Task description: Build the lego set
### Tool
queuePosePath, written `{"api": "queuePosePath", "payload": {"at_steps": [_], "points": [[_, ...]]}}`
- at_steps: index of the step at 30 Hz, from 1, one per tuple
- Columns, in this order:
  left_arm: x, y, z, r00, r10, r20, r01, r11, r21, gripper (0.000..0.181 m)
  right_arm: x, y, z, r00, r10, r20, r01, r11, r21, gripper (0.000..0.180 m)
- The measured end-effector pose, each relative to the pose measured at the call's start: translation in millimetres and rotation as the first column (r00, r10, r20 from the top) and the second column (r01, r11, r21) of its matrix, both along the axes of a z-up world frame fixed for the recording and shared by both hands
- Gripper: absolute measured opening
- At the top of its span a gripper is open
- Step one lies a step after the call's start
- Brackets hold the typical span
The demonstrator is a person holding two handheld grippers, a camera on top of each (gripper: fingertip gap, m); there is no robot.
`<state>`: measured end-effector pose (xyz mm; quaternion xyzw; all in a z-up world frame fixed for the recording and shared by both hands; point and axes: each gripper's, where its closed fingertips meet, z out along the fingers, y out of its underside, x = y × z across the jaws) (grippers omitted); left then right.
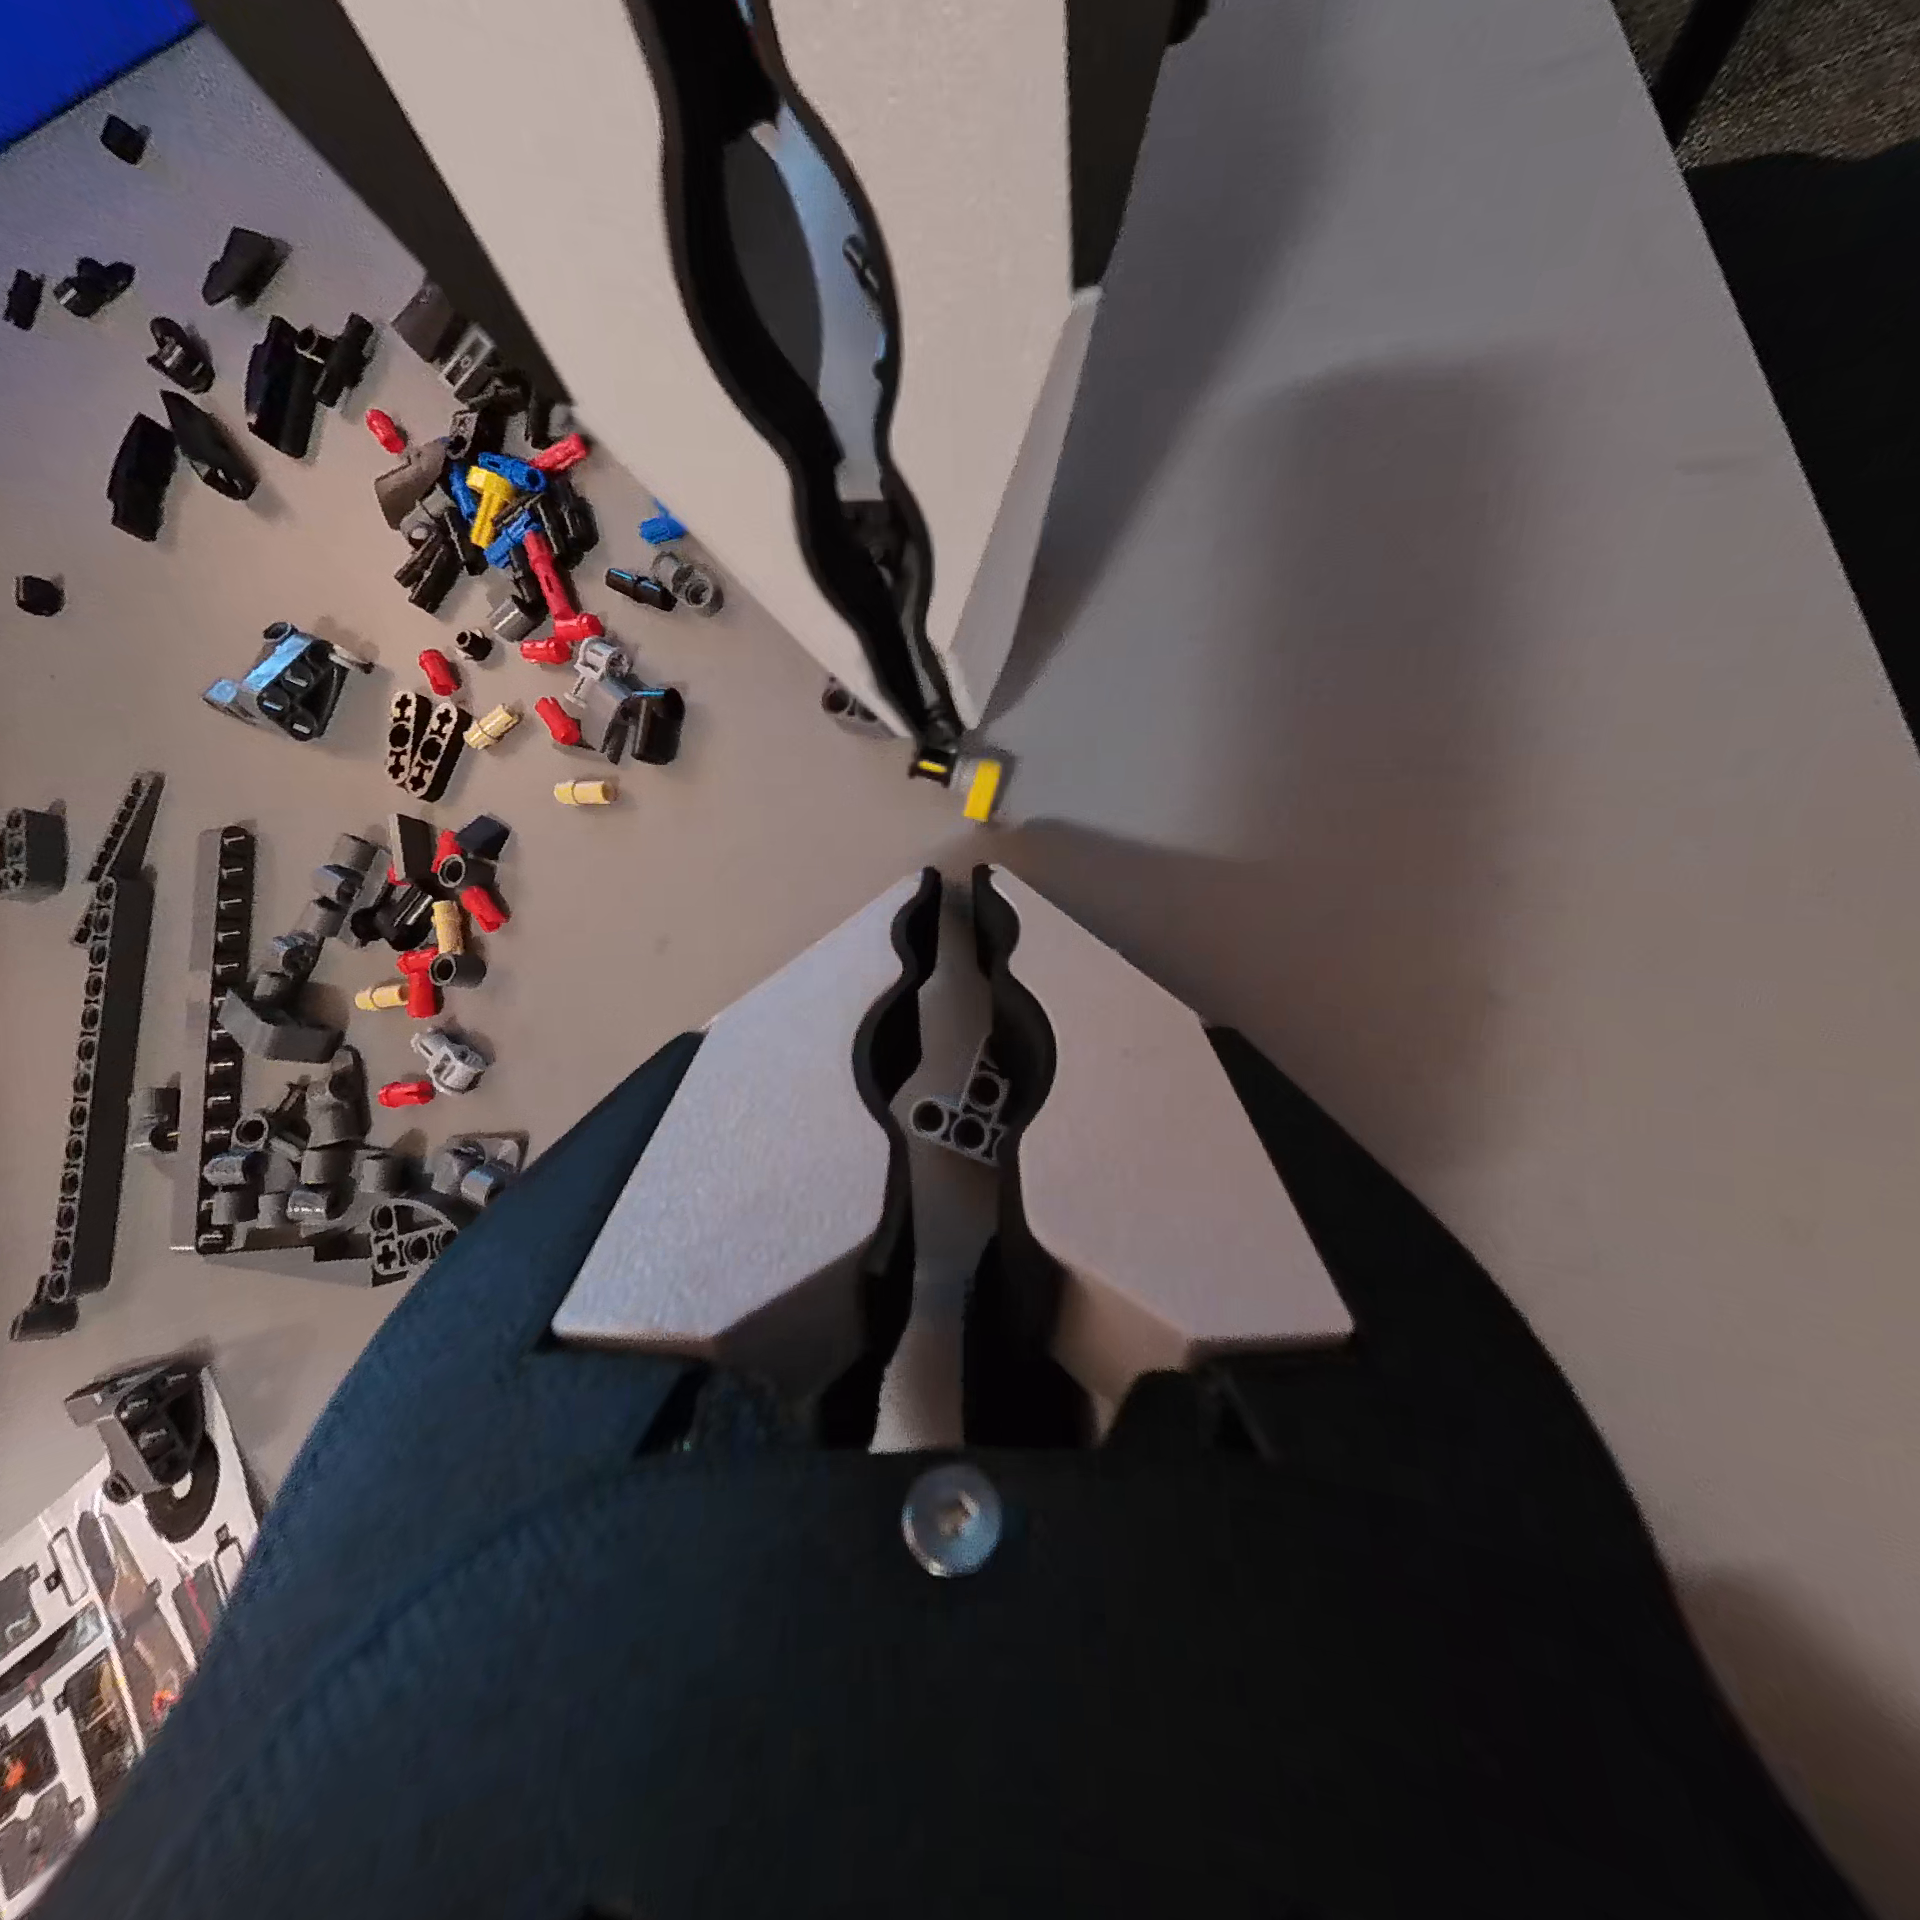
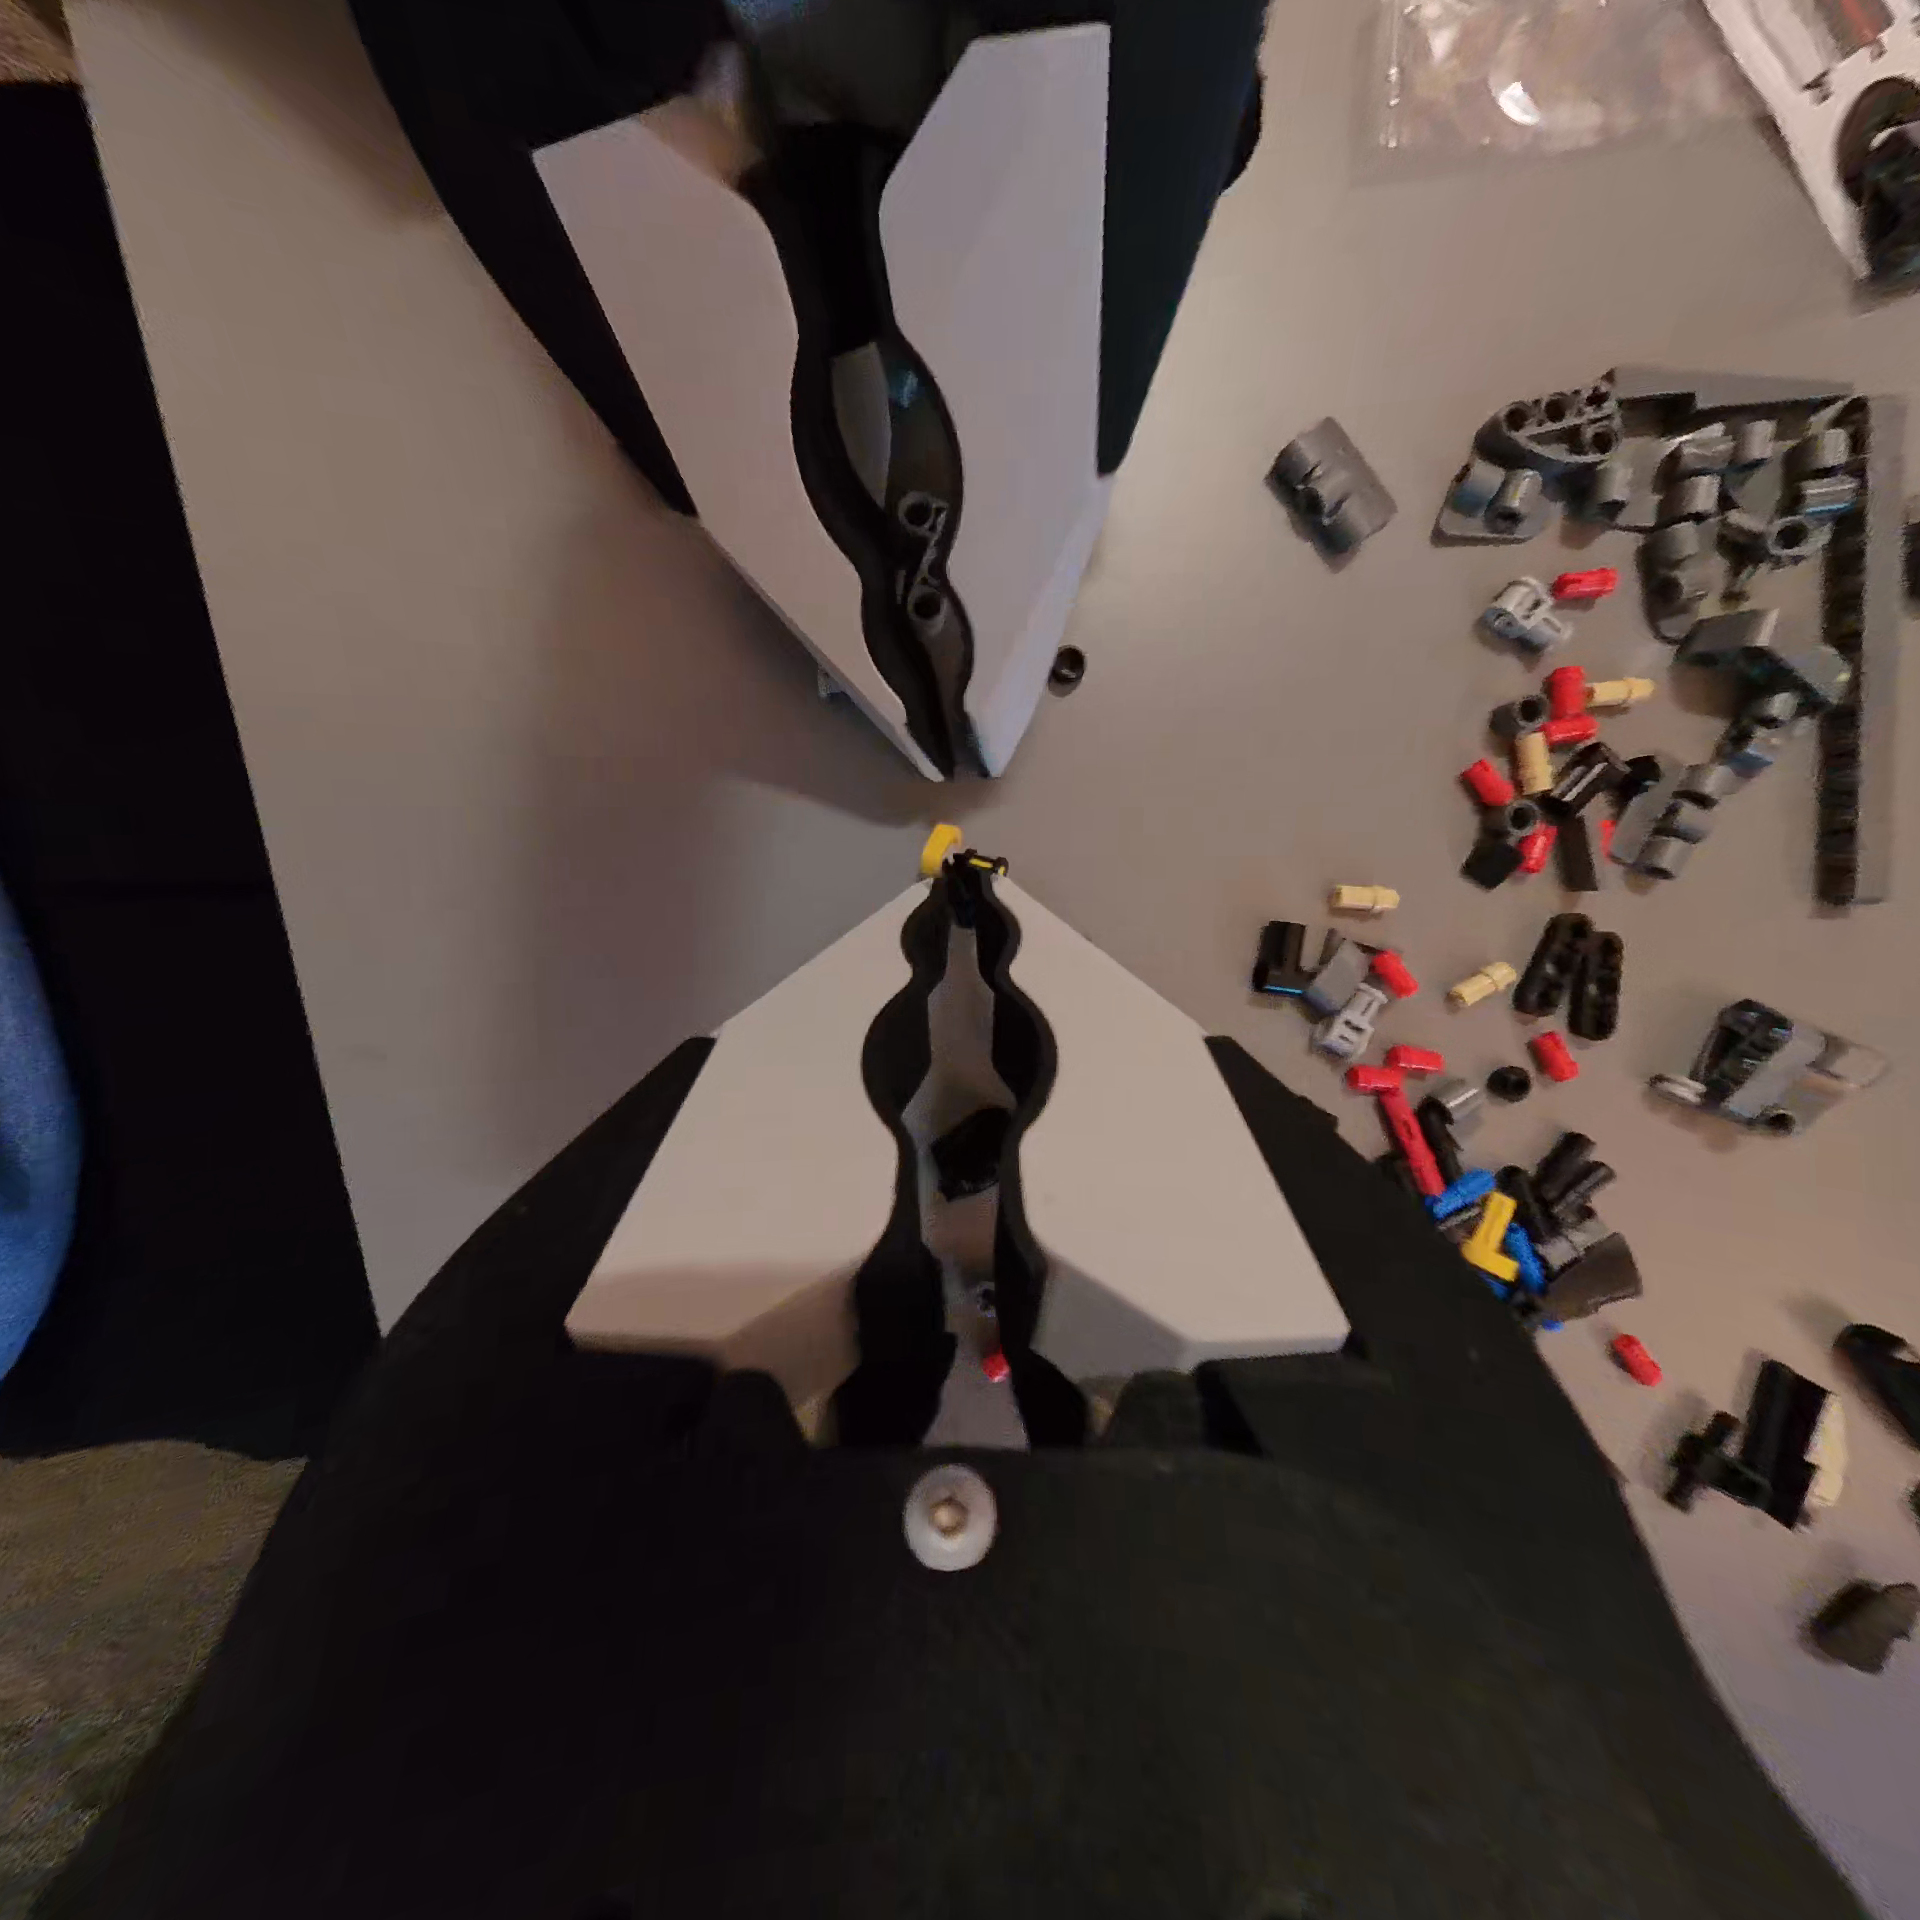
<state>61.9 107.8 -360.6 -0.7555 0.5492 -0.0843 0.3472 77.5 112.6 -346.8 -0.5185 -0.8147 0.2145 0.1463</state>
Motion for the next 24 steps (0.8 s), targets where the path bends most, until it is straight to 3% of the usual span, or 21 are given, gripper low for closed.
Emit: {"api": "queuePosePath", "payload": {"at_steps": [6, 10, 15, 24], "points": [[12, -4, 3, 0.999, 0.018, 0.048, -0.017, 1.0, -0.025, 0.027, 1, -7, 20, 0.994, 0.02, -0.105, -0.03, 0.995, -0.094, 0.001], [25, -2, 27, 0.981, 0.017, 0.195, -0.017, 1.0, -0.003, 0.034, 4, -19, 46, 0.981, 0.032, -0.19, -0.073, 0.975, -0.212, 0.001], [36, -10, 60, 0.931, -0.042, 0.362, 0.042, 0.999, 0.009, 0.016, 7, -22, 76, 0.967, 0.012, -0.254, -0.1, 0.936, -0.337, 0.0], [37, -16, 103, 0.854, -0.056, 0.518, 0.064, 0.998, 0.001, 0.016, 6, -26, 114, 0.936, -0.054, -0.349, -0.113, 0.891, -0.44, 0.001]]}}
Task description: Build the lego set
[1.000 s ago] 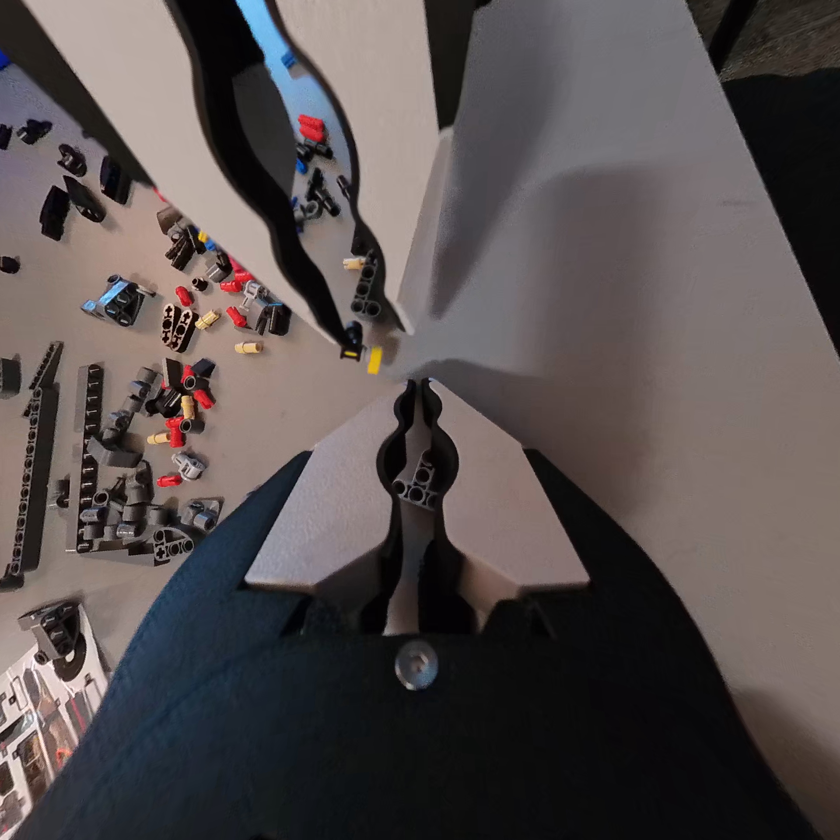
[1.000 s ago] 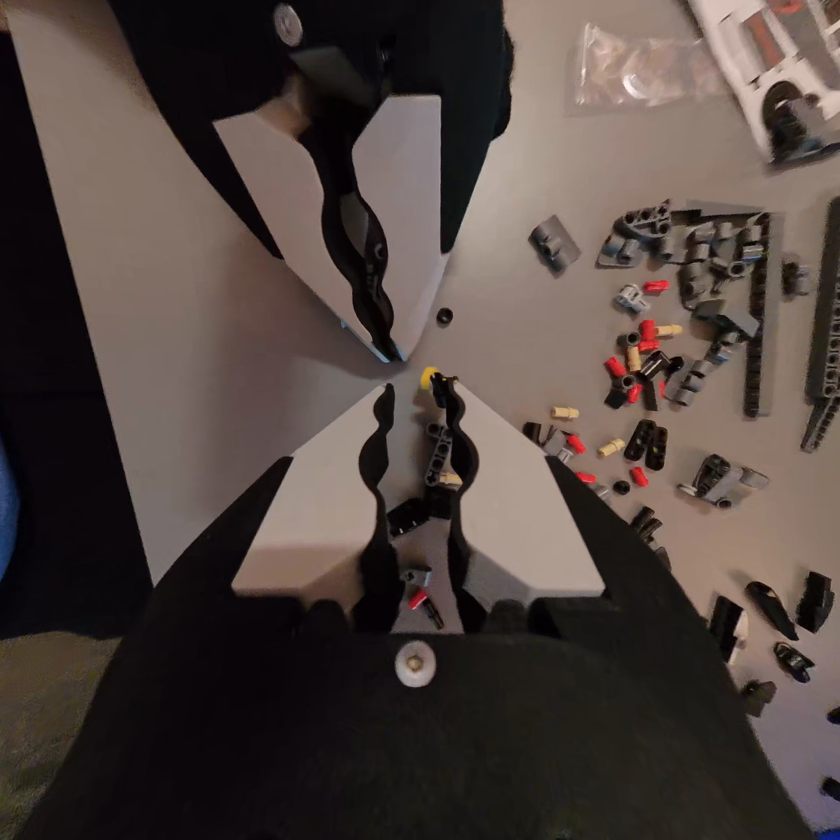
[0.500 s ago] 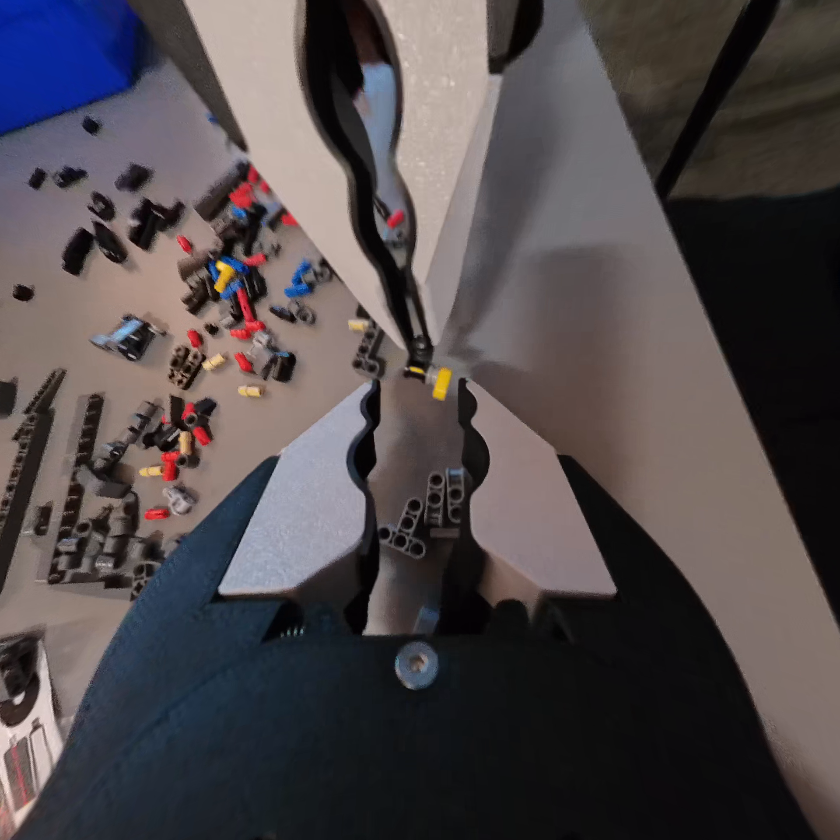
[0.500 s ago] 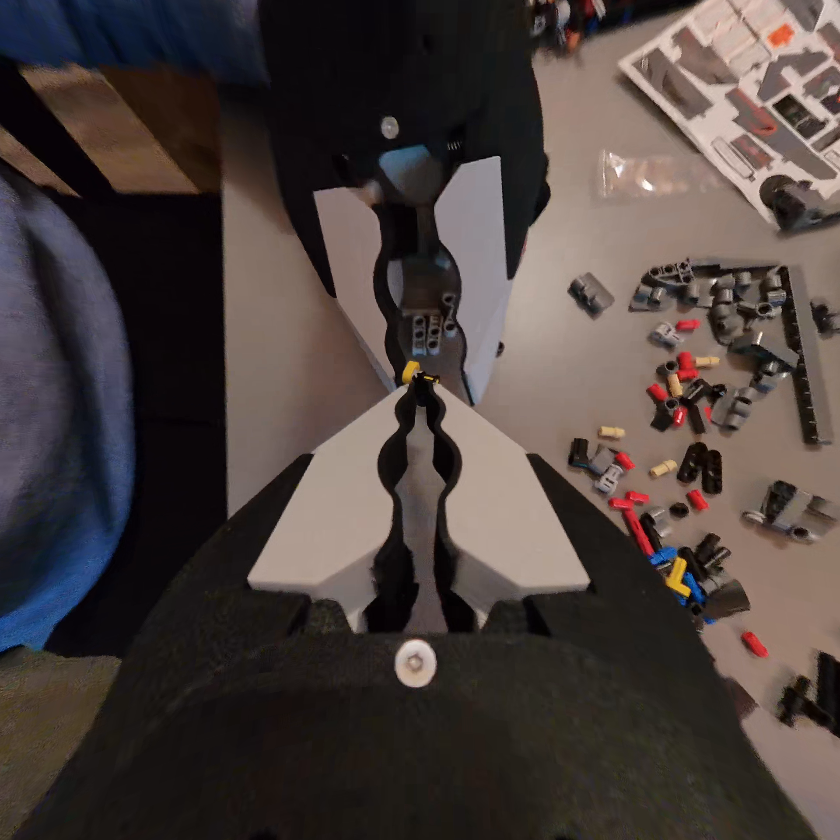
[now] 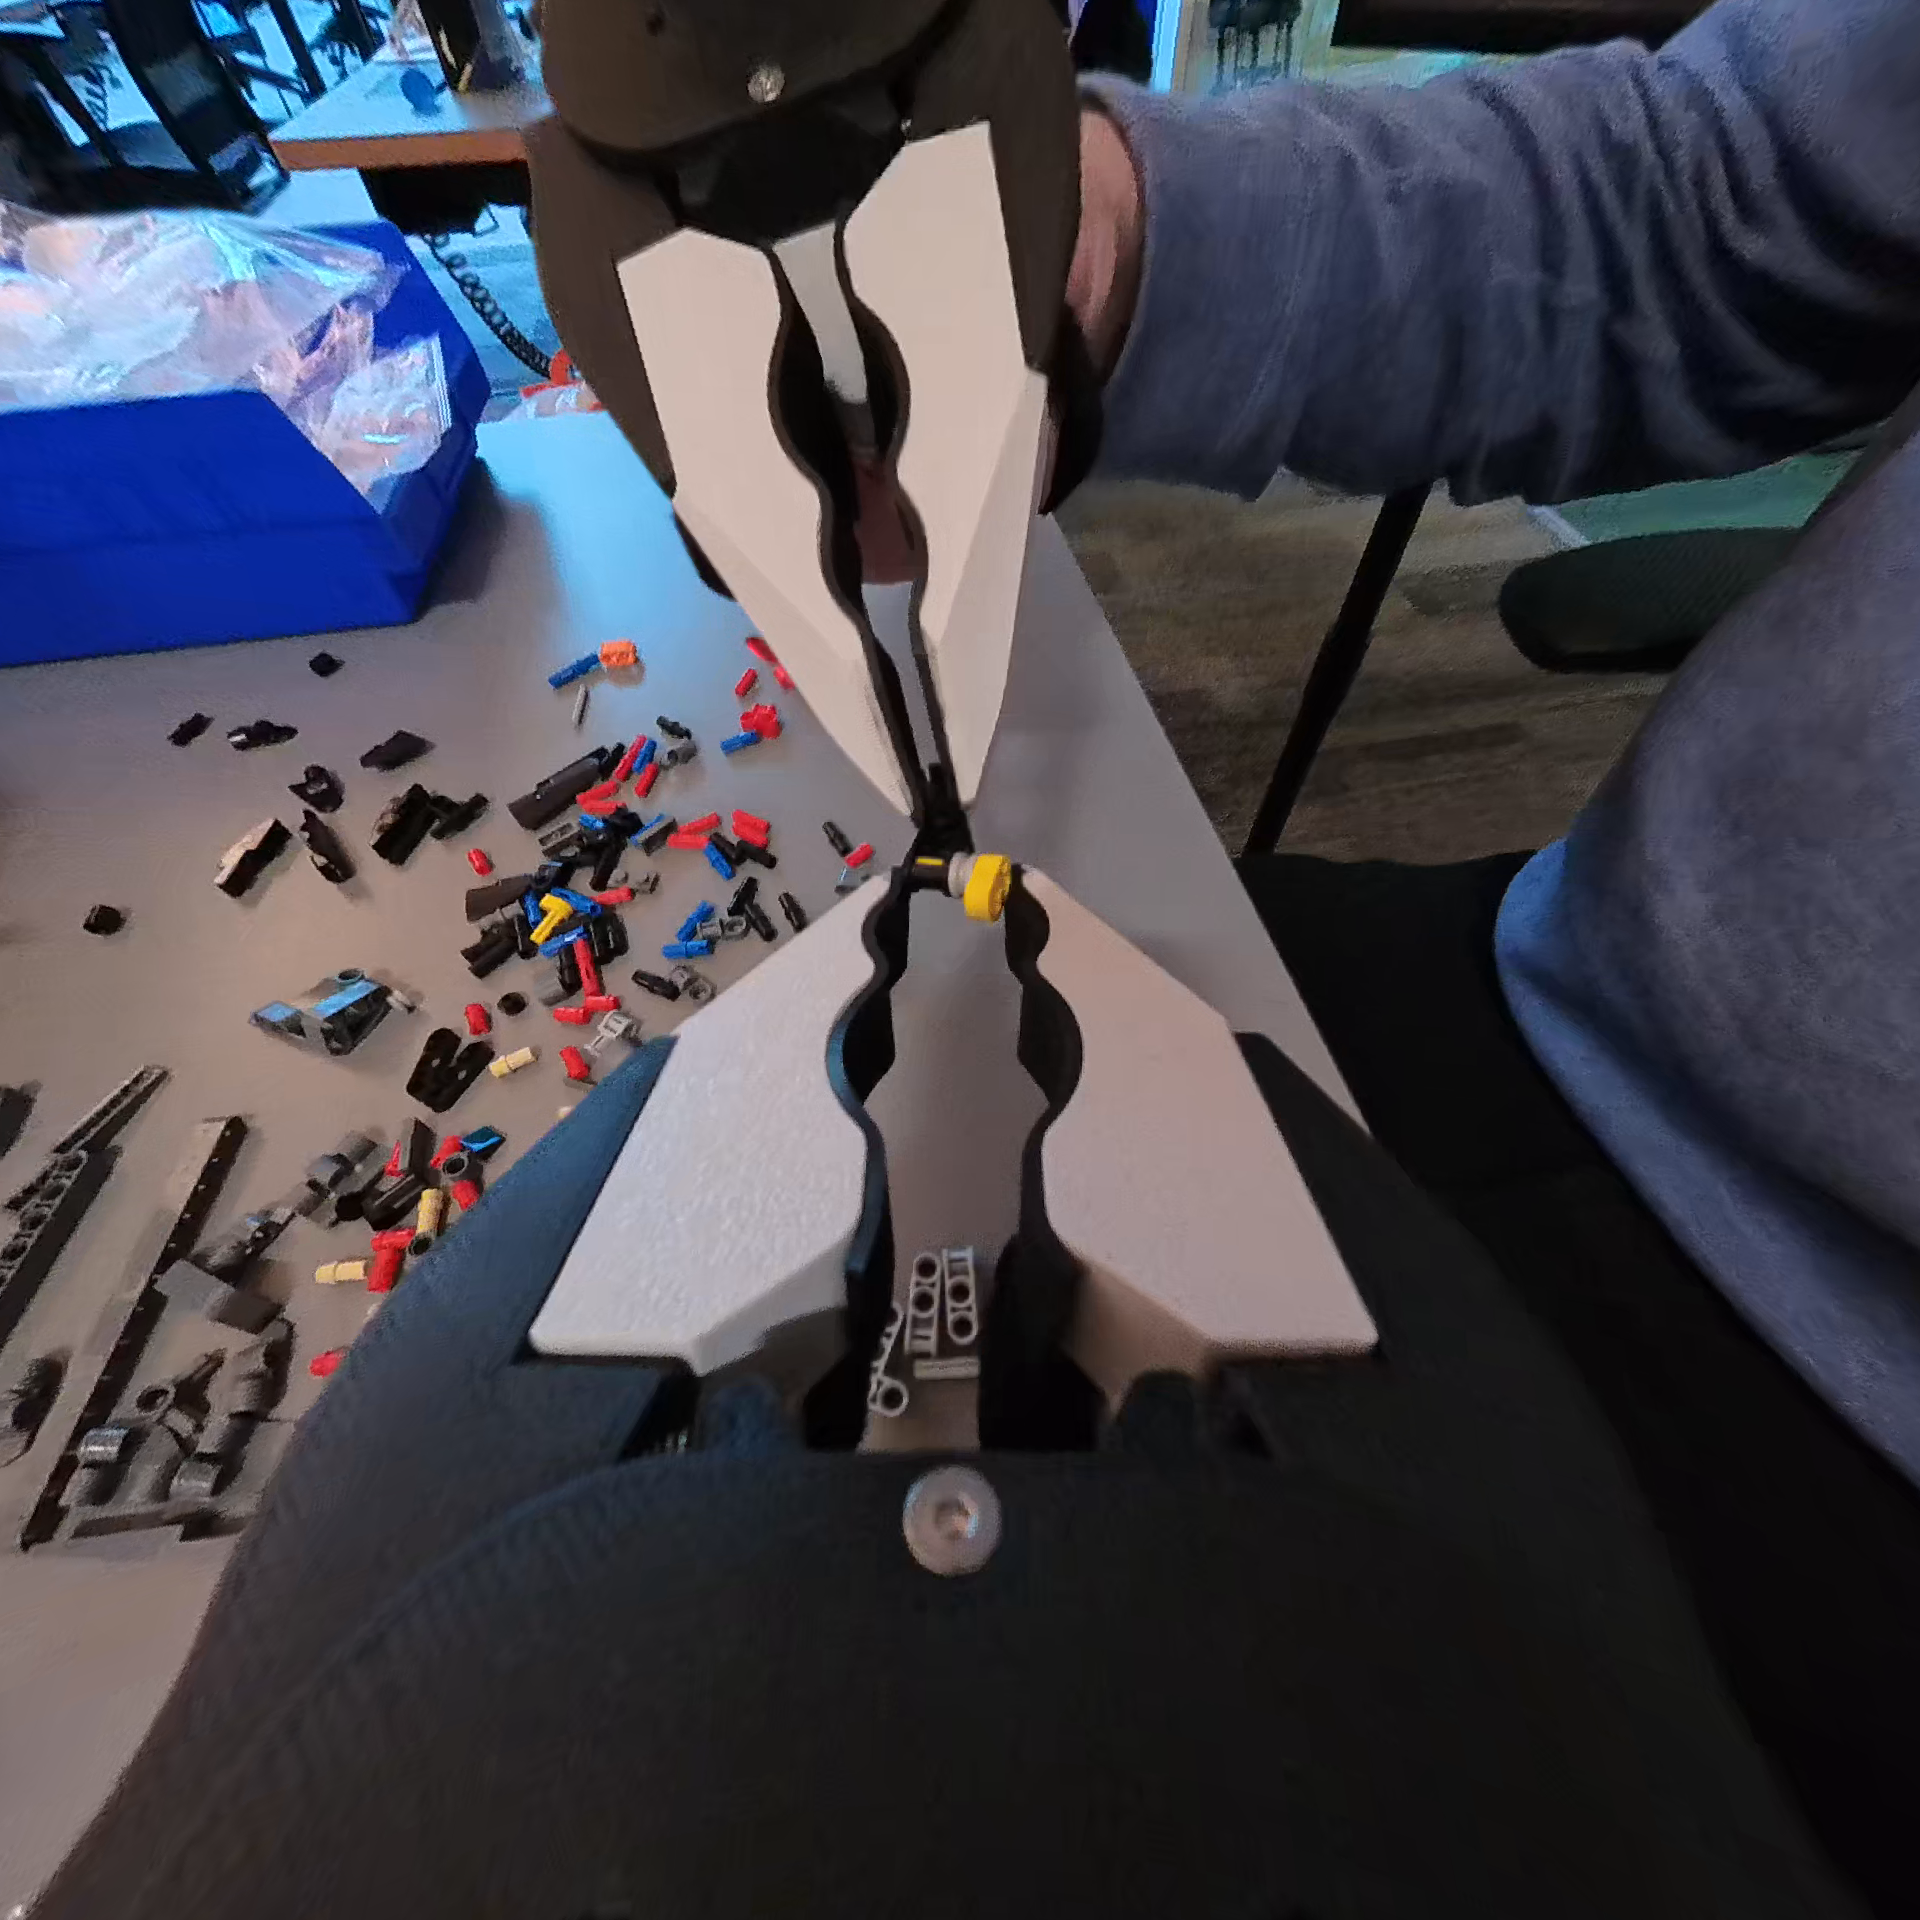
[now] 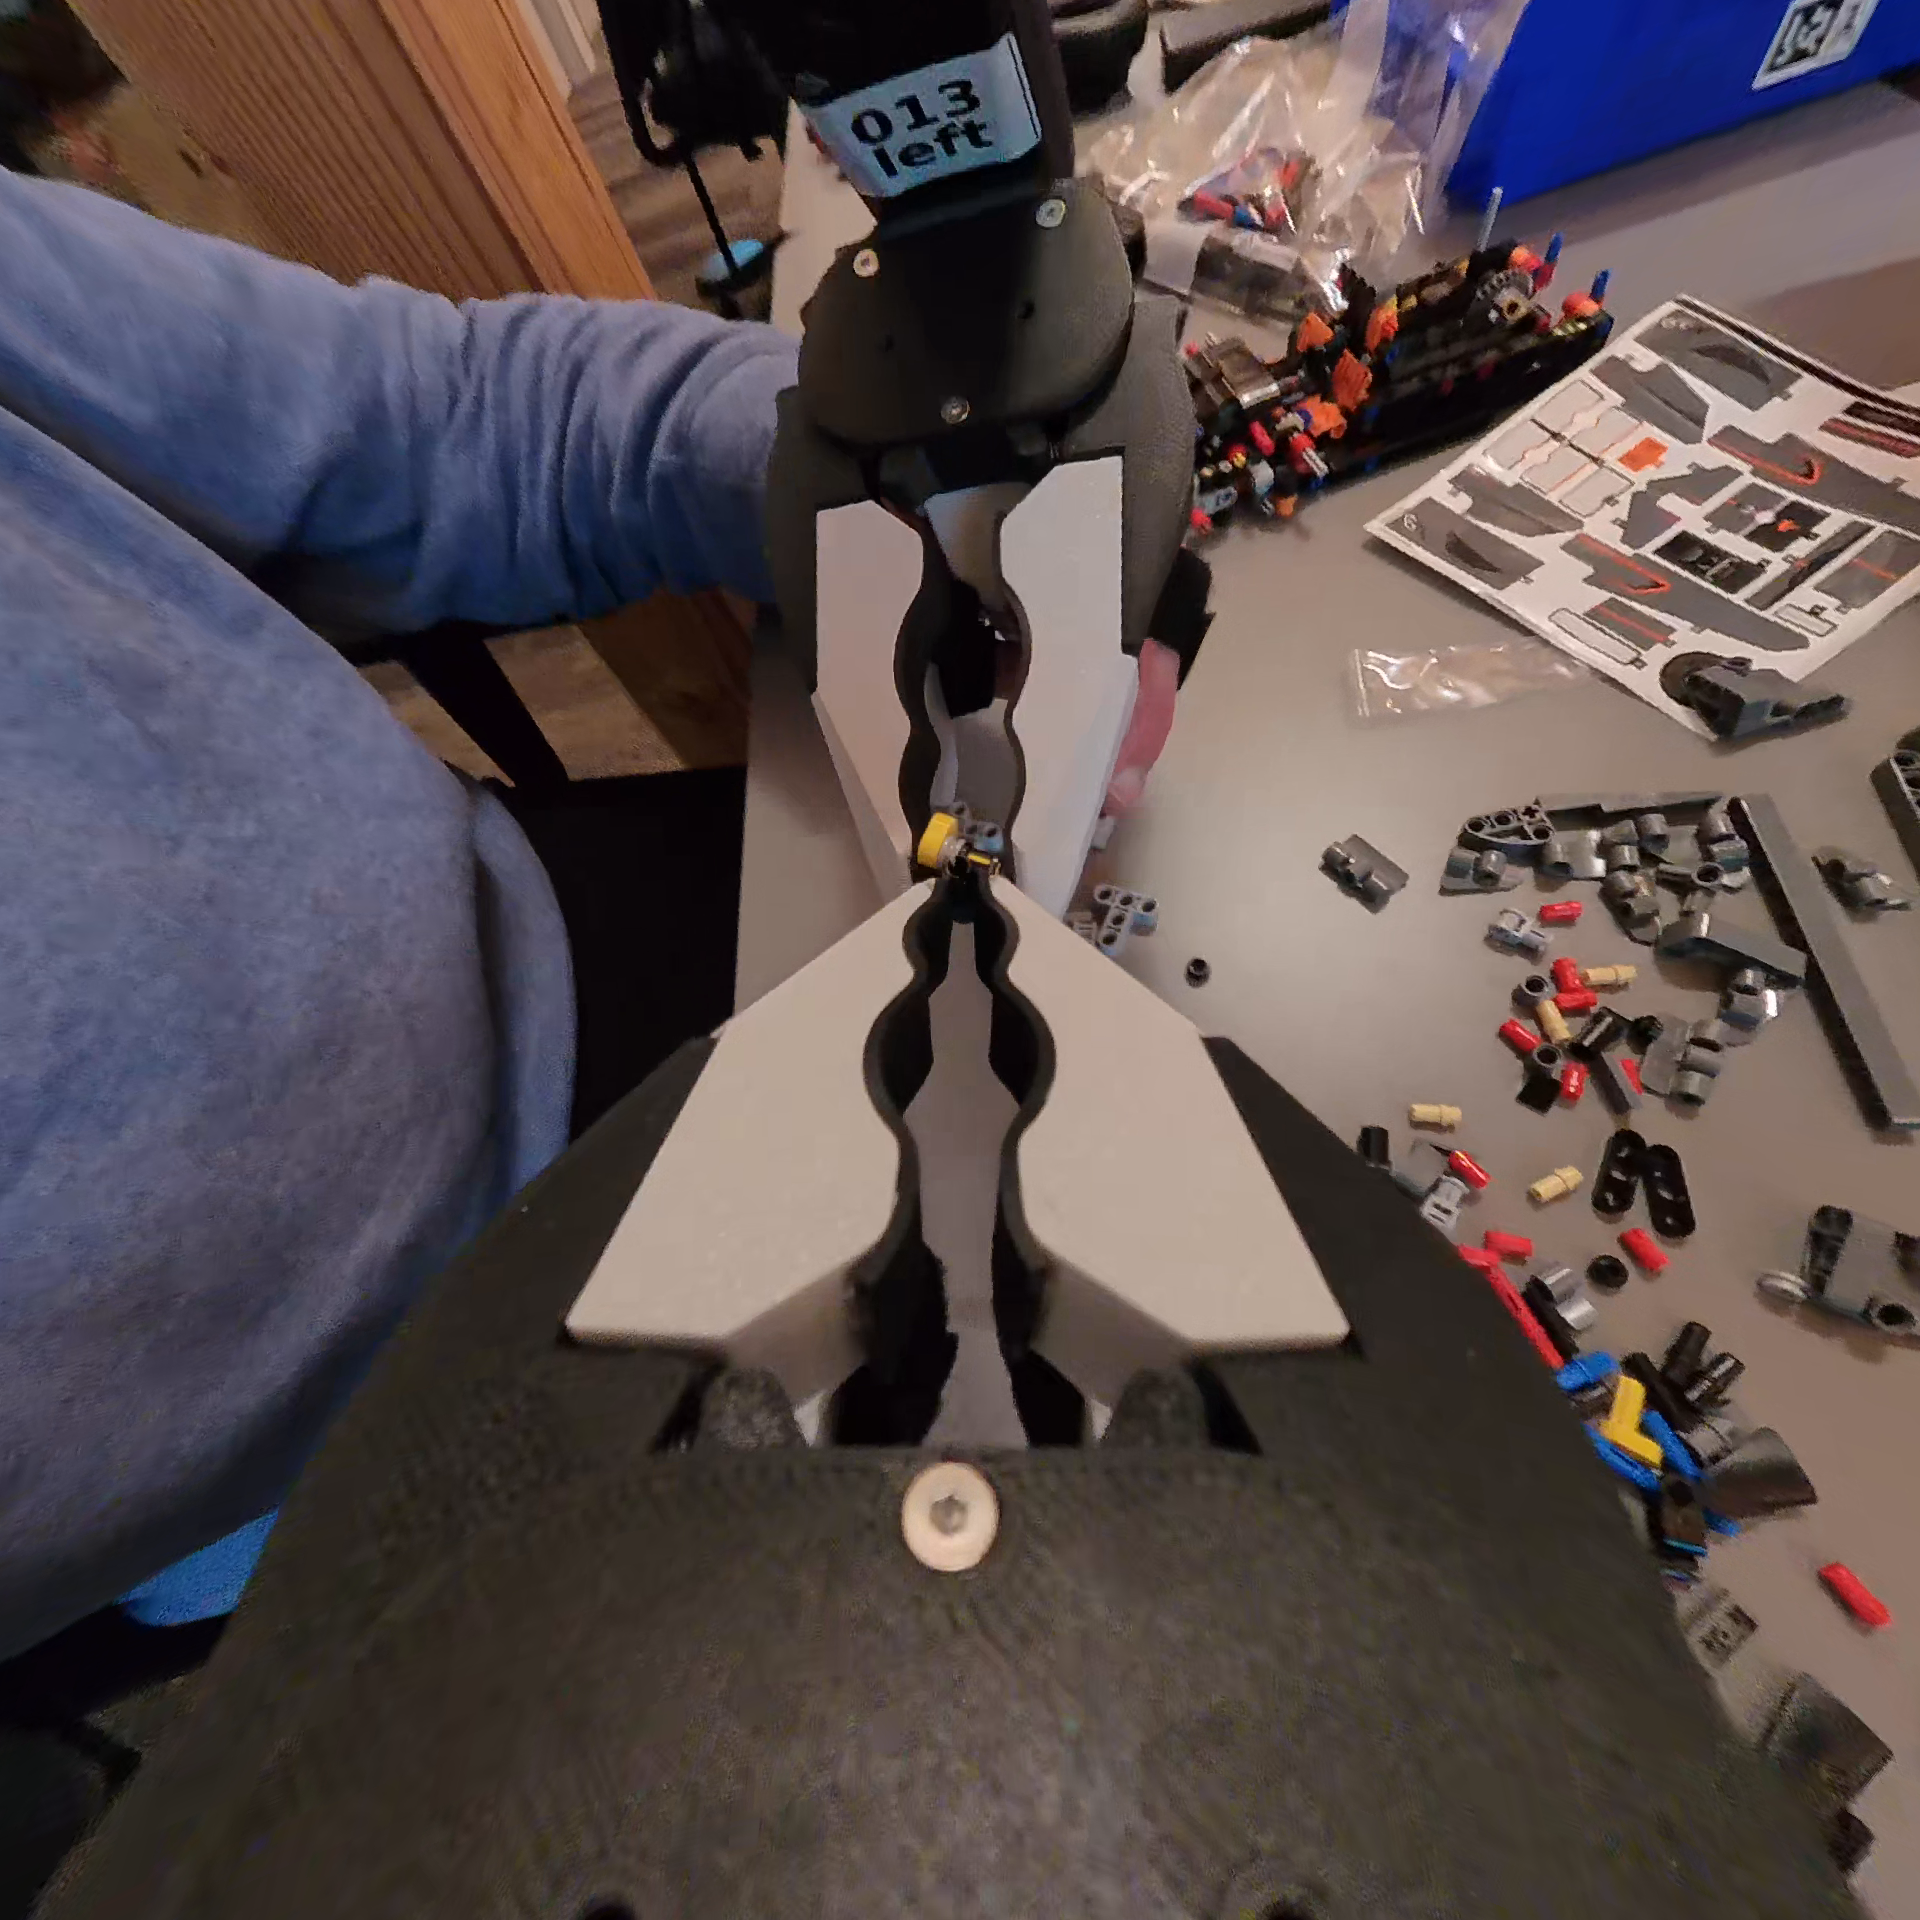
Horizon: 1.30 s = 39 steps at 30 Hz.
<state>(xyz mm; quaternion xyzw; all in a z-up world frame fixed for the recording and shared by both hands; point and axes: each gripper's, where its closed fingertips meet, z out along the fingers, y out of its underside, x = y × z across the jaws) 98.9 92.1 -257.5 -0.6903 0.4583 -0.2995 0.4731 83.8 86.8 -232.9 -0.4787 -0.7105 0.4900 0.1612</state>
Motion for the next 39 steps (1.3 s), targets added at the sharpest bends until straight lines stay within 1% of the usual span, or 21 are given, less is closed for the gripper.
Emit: {"api": "queuePosePath", "payload": {"at_steps": [3, 5, 7, 9, 11, 18, 20, 24, 26, 28, 29, 31, 33, 34, 36, 39], "points": [[-1, 0, 10, 1.0, 0.011, 0.026, -0.011, 1.0, 0.006, 0.026, 2, -3, 7, 1.0, 0.02, -0.014, -0.02, 1.0, -0.017, 0.0], [-2, -2, 17, 0.998, -0.001, 0.067, 0.002, 1.0, -0.009, 0.029, 3, -5, 11, 0.999, 0.033, -0.026, -0.034, 0.999, -0.019, 0.0], [0, -6, 24, 0.994, -0.02, 0.104, 0.021, 1.0, -0.015, 0.027, 4, -7, 15, 0.998, 0.043, -0.037, -0.043, 0.999, -0.02, 0.0], [3, -10, 28, 0.989, -0.049, 0.139, 0.054, 0.998, -0.031, 0.02, 4, -9, 17, 0.998, 0.053, -0.04, -0.053, 0.999, -0.012, 0.0], [6, -14, 32, 0.982, -0.069, 0.173, 0.079, 0.996, -0.047, 0.018, 4, -11, 18, 0.997, 0.065, -0.042, -0.065, 0.998, -0.008, 0.0], [2, -13, 39, 0.978, -0.065, 0.2, 0.075, 0.996, -0.042, 0.016, 1, -11, 25, 0.995, 0.036, -0.095, -0.032, 0.999, 0.039, 0.003], [0, -12, 40, 0.979, -0.058, 0.194, 0.069, 0.996, -0.049, 0.016, -1, -8, 29, 0.991, 0.004, -0.132, 0.008, 0.996, 0.093, 0.009], [-2, -12, 41, 0.98, -0.048, 0.191, 0.059, 0.997, -0.054, 0.016, 0, 0, 37, 0.98, -0.043, -0.194, 0.091, 0.965, 0.245, 0.009], [0, -12, 42, 0.978, -0.055, 0.2, 0.068, 0.996, -0.059, 0.016, 3, 0, 40, 0.975, -0.039, -0.217, 0.108, 0.943, 0.314, 0.019], [2, -14, 46, 0.969, -0.067, 0.239, 0.087, 0.993, -0.076, 0.016, 5, -1, 40, 0.969, -0.014, -0.247, 0.123, 0.894, 0.431, 0.027], [2, -15, 49, 0.961, -0.074, 0.265, 0.1, 0.991, -0.089, 0.016, 5, -1, 40, 0.965, -0.003, -0.264, 0.142, 0.848, 0.51, 0.03], [4, -17, 55, 0.946, -0.084, 0.313, 0.126, 0.985, -0.115, 0.016, 2, -1, 45, 0.943, 0.03, -0.332, 0.211, 0.716, 0.665, 0.035], [4, -18, 65, 0.923, -0.083, 0.376, 0.14, 0.982, -0.127, 0.015, 0, -3, 47, 0.929, 0.057, -0.365, 0.264, 0.589, 0.764, 0.037], [4, -18, 69, 0.912, -0.08, 0.402, 0.145, 0.98, -0.134, 0.015, -1, -5, 47, 0.927, 0.068, -0.369, 0.28, 0.531, 0.8, 0.037], [4, -19, 76, 0.894, -0.079, 0.441, 0.157, 0.977, -0.141, 0.015, -2, -9, 50, 0.913, 0.091, -0.398, 0.321, 0.44, 0.838, 0.033], [5, -20, 81, 0.882, -0.08, 0.465, 0.166, 0.975, -0.147, 0.015, -4, -10, 58, 0.895, 0.101, -0.434, 0.377, 0.347, 0.859, 0.025]]}}
